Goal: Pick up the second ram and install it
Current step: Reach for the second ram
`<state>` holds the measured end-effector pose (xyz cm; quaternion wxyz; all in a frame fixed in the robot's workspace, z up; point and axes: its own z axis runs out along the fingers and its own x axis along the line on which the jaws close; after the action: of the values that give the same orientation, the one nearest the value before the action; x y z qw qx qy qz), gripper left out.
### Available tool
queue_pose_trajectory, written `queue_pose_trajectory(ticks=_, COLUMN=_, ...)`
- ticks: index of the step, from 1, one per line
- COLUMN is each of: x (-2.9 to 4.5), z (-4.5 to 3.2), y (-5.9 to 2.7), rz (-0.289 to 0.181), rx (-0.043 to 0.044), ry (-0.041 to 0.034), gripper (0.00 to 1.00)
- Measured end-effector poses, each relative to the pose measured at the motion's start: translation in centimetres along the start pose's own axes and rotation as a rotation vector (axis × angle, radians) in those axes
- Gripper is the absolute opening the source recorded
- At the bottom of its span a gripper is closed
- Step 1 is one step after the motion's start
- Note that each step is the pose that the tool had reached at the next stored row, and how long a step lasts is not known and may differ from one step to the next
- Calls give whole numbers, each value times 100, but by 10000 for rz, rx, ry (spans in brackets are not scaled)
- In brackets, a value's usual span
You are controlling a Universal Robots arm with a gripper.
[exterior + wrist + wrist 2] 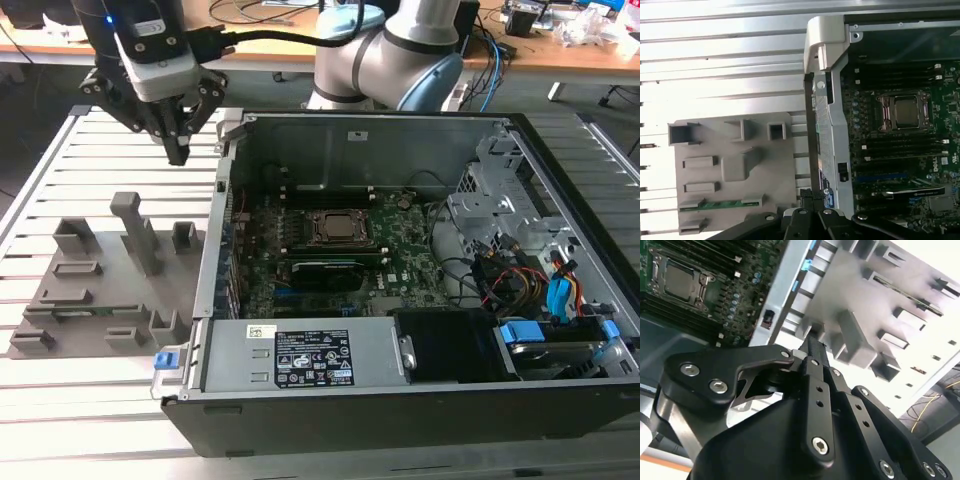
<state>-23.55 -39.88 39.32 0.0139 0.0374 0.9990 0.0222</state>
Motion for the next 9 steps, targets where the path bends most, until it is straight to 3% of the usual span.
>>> queue_pose_trajectory(ticks=7, x=442, z=-10, y=-33, rz=0, rx=0, ry=0, gripper=11)
queue_pose_trajectory(ticks=9, x=515, z=-11, y=-39, rz=-2, rx=0, ry=0, gripper=11)
